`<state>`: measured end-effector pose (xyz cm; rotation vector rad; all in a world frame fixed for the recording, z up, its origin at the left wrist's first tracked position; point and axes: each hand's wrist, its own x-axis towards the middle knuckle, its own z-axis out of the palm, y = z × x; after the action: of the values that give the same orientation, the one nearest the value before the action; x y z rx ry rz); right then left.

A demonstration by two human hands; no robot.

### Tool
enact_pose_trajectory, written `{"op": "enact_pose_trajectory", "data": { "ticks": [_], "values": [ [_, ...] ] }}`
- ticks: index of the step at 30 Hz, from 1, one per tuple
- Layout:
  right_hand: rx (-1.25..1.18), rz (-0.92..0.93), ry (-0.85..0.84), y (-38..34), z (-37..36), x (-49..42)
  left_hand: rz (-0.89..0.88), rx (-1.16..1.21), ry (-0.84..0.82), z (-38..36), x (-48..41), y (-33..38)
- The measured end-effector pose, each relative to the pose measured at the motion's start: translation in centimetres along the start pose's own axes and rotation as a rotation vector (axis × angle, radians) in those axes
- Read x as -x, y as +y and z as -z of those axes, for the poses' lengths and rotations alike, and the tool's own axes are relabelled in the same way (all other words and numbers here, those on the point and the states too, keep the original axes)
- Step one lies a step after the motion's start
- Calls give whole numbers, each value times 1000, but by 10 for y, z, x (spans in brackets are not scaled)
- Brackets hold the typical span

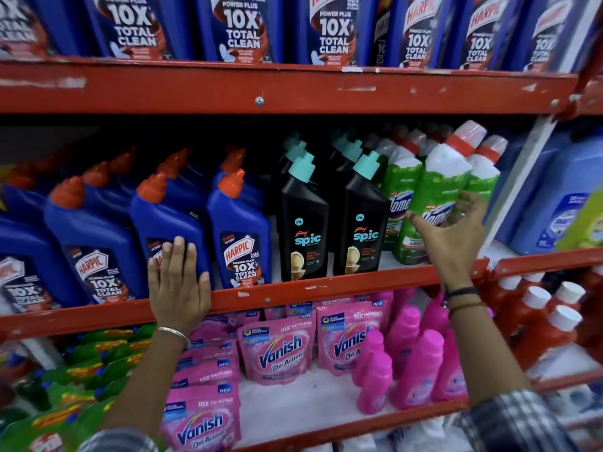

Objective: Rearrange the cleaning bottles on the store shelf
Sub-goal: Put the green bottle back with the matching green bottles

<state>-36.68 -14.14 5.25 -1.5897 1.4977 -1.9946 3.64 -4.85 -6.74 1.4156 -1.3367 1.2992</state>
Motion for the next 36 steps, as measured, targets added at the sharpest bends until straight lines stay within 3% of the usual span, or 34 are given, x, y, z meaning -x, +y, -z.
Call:
{"op": "enact_pose_trajectory", "data": {
  "ticks": [36],
  "values": [
    [139, -32, -187, 38, -16, -7, -10, -45, -5, 0, -2, 0]
  ]
}}
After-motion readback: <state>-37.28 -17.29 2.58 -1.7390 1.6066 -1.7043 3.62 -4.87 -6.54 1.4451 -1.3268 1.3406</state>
